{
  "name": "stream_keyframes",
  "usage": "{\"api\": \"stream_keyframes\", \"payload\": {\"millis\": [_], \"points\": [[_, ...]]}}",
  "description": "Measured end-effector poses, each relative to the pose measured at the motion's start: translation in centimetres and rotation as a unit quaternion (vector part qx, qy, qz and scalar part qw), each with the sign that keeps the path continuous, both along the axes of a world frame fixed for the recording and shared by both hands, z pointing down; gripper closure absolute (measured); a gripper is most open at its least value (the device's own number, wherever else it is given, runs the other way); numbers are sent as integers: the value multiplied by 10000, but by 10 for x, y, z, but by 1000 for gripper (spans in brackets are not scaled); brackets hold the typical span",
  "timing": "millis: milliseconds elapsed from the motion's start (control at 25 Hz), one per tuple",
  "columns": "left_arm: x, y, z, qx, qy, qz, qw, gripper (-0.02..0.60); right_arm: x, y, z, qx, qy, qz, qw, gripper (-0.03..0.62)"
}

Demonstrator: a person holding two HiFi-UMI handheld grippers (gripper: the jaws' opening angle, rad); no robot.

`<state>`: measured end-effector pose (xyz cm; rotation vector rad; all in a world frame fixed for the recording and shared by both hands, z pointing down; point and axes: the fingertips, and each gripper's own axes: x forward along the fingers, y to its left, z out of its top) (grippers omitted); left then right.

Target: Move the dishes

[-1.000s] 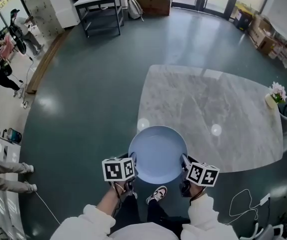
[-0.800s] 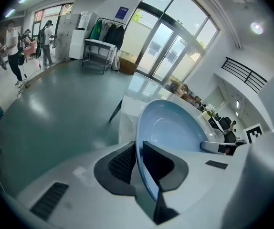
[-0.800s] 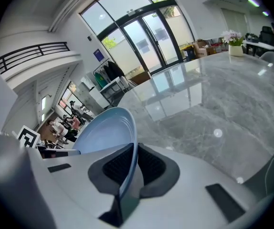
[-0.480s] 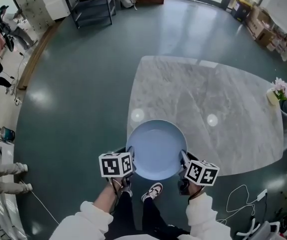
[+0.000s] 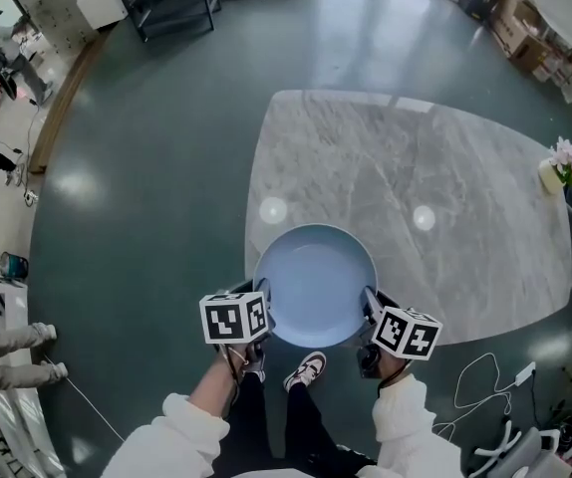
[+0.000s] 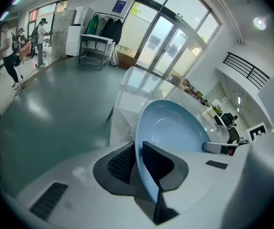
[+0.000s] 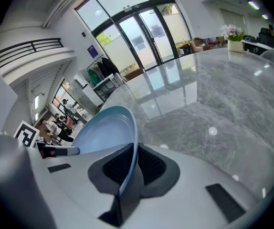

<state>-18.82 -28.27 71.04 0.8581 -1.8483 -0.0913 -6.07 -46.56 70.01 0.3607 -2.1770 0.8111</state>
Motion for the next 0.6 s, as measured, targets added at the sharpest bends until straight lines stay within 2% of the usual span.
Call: {"api": "stream_keyframes", "payload": {"millis": [600], "points": [[-4, -9, 13, -78, -30, 49, 10000, 548, -1, -8, 18, -131, 70, 34, 9999, 514]]}}
